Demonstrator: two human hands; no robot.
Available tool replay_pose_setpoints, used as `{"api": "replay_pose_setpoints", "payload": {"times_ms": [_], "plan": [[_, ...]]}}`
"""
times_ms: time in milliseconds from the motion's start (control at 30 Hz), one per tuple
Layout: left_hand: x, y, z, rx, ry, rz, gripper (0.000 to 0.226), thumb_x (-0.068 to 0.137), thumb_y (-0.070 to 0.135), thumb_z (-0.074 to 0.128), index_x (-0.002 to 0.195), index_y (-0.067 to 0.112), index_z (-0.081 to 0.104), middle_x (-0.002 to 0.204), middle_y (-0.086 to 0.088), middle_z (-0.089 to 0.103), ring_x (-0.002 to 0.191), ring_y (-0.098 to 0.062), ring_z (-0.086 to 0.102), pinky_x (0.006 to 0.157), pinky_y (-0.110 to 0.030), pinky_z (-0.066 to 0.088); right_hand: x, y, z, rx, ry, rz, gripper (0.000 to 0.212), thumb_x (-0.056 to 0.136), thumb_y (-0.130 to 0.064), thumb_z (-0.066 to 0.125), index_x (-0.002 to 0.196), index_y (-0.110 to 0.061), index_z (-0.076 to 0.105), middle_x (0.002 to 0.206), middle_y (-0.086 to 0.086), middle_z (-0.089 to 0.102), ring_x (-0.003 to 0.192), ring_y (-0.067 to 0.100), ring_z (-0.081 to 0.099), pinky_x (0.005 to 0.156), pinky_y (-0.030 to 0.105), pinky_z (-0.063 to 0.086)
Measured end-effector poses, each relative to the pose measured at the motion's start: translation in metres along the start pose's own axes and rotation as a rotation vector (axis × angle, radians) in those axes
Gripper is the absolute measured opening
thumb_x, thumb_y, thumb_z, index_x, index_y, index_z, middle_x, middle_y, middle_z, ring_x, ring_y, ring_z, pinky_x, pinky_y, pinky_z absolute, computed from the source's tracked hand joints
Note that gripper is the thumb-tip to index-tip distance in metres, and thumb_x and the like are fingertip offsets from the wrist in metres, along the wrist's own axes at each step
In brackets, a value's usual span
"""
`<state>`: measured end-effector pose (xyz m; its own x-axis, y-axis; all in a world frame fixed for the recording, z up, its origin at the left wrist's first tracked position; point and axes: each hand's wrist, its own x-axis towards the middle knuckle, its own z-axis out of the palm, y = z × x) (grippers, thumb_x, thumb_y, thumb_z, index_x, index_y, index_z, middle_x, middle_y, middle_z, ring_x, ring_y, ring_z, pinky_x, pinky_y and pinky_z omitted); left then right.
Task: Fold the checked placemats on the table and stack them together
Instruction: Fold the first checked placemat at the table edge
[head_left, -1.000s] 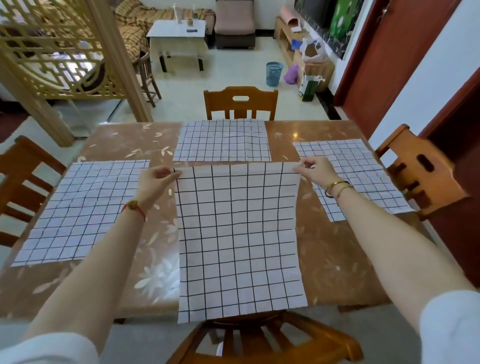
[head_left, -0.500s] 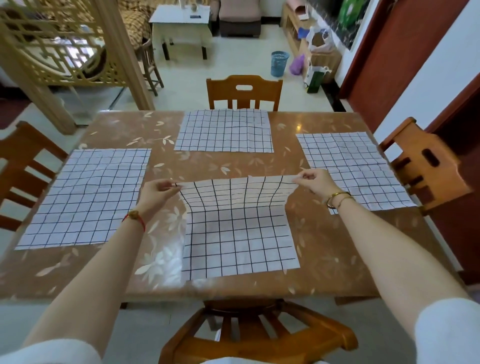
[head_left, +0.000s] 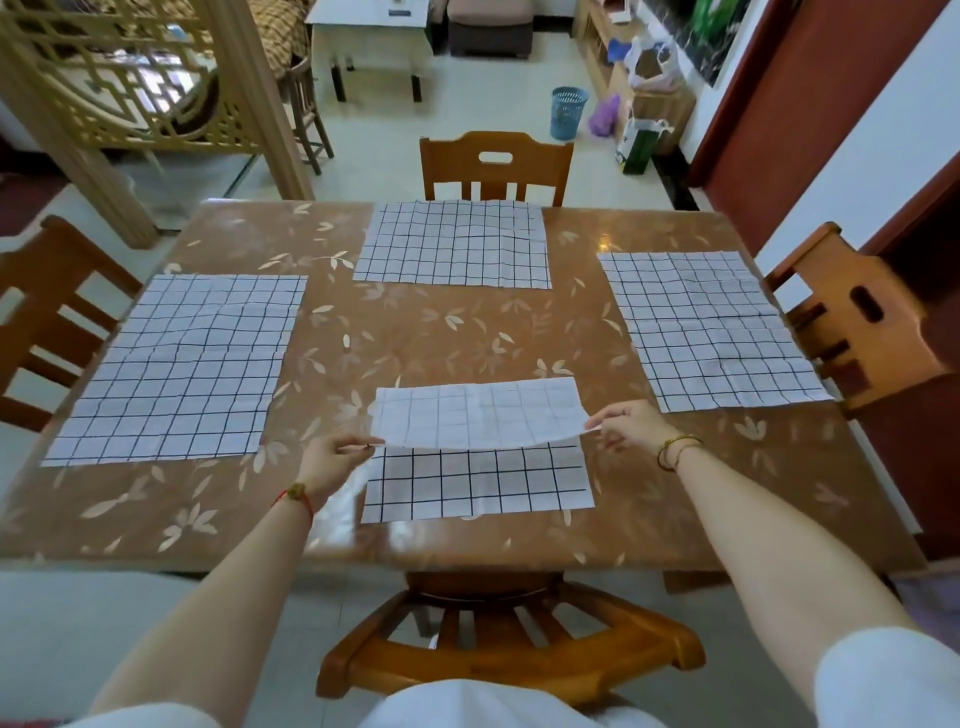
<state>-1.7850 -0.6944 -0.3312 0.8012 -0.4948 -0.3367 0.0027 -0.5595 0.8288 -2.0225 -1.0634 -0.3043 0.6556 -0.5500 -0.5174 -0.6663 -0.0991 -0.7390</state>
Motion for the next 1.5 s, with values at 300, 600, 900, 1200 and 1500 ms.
{"api": "replay_pose_setpoints", "payload": {"times_ms": [300, 600, 900, 1200, 1500], "plan": [[0.001, -0.044, 0.028, 0.017, 0.011, -0.229, 0.032, 0.088, 0.011, 0.058, 0.089, 0.036, 0.078, 0.107, 0.005, 0.071, 0.073, -0.011, 0.054, 0.070, -0.028, 0.051, -0.002, 0.041, 0.035, 0.013, -0.030, 0.132, 0.027, 0.090, -0.005, 0.049, 0.103, -0.011, 0.072, 0.104, 0.013, 0.069, 0.083, 0.023, 0.067, 0.072, 0.028, 0.057], [-0.015, -0.040, 0.052, -0.033, 0.148, -0.344, 0.036, 0.091, 0.000, 0.052, 0.121, 0.011, 0.068, 0.109, -0.008, 0.066, 0.095, -0.024, 0.062, 0.089, -0.038, 0.052, -0.003, 0.057, 0.053, 0.010, -0.062, 0.204, 0.026, 0.089, -0.005, 0.049, 0.102, -0.015, 0.070, 0.094, 0.004, 0.068, 0.084, 0.021, 0.068, 0.074, 0.030, 0.055], [-0.018, -0.042, 0.058, 0.021, 0.163, -0.436, 0.042, 0.087, 0.004, 0.064, 0.129, 0.007, 0.057, 0.124, -0.015, 0.063, 0.111, -0.029, 0.060, 0.103, -0.042, 0.046, 0.001, 0.067, 0.057, -0.048, -0.046, 0.224, 0.020, 0.092, -0.012, 0.052, 0.108, -0.012, 0.064, 0.097, 0.007, 0.066, 0.077, 0.021, 0.067, 0.073, 0.035, 0.058], [-0.014, -0.042, 0.065, 0.140, 0.180, -0.574, 0.039, 0.087, 0.007, 0.065, 0.065, 0.018, 0.035, 0.067, -0.001, 0.036, 0.072, -0.027, 0.042, 0.061, -0.025, 0.035, 0.007, 0.083, 0.073, -0.252, 0.210, 0.335, 0.031, 0.094, -0.019, 0.056, 0.080, 0.005, 0.071, 0.063, 0.014, 0.071, 0.041, 0.014, 0.056, 0.055, 0.029, 0.056], [-0.011, -0.043, 0.070, 0.095, 0.130, -0.569, 0.034, 0.088, 0.010, 0.063, 0.061, 0.015, 0.043, 0.065, -0.006, 0.046, 0.061, -0.014, 0.043, 0.059, -0.020, 0.036, 0.014, 0.081, 0.092, -0.250, 0.299, 0.385, 0.020, 0.080, -0.010, 0.062, 0.070, 0.005, 0.071, 0.057, 0.012, 0.067, 0.061, 0.026, 0.070, 0.065, 0.037, 0.061]]}}
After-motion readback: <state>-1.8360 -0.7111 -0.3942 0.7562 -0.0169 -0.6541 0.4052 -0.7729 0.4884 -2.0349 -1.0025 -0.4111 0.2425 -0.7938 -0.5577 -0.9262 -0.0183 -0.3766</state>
